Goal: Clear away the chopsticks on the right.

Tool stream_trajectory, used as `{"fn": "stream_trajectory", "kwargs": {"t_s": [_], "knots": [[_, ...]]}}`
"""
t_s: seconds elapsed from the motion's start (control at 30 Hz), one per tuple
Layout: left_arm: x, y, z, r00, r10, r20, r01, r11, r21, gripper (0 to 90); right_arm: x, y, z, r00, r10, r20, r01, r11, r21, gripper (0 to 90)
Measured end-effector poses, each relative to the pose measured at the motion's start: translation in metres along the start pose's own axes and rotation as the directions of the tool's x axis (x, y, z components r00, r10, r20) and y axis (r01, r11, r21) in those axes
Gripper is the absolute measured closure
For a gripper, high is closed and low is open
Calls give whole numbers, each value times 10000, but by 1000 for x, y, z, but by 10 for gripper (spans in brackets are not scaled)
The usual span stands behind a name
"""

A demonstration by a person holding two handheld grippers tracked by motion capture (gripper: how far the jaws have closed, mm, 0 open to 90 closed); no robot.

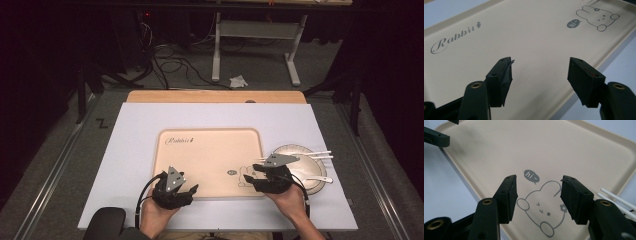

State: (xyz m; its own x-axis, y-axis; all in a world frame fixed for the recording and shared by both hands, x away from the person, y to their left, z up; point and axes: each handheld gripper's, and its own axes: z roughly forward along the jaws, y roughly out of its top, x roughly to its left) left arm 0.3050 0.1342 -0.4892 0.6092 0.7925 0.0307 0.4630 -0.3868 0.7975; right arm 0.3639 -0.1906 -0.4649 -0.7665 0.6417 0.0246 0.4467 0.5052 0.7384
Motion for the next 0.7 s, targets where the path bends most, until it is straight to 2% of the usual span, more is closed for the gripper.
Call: {"fn": "stream_trajectory", "kwargs": {"t_s": [0.13, 0.2, 0.23, 0.37, 0.4, 0.43, 0.57, 0.7], "knots": [[-1, 0, 0, 9998, 179, -16, -179, 9997, -172, 370, 2, 0, 0, 9998, -210, 61, 210, 9998, 32, 532], [-3, -2, 1, 9987, 509, 8, -509, 9980, -373, 363, 3, 0, 0, 9981, -580, 220, 579, 9983, 59, 542], [-3, -2, 1, 9984, 563, 18, -562, 9980, -303, 361, 3, 0, 0, 9981, -583, 186, 583, 9983, 24, 542], [-4, -1, 2, 9991, 389, 178, -386, 9991, -149, 338, 3, 0, -1, 9976, -649, 234, 649, 9979, 1, 538], [-3, 0, 2, 9990, 345, 290, -344, 9994, -34, 338, 3, 0, -1, 9976, -621, 302, 622, 9981, -13, 538], [-2, 1, 3, 9982, 140, 590, -147, 9998, 128, 328, 4, 0, -2, 9971, -671, 361, 675, 9977, -104, 540], [-2, 3, 3, 9979, 8, 655, -19, 9999, 156, 334, 4, 0, -3, 9965, -760, 344, 764, 9970, -114, 523], [-2, 5, 3, 9980, -7, 638, -2, 9999, 142, 332, 2, -1, -3, 9997, -257, -17, 257, 9996, -74, 476]]}}
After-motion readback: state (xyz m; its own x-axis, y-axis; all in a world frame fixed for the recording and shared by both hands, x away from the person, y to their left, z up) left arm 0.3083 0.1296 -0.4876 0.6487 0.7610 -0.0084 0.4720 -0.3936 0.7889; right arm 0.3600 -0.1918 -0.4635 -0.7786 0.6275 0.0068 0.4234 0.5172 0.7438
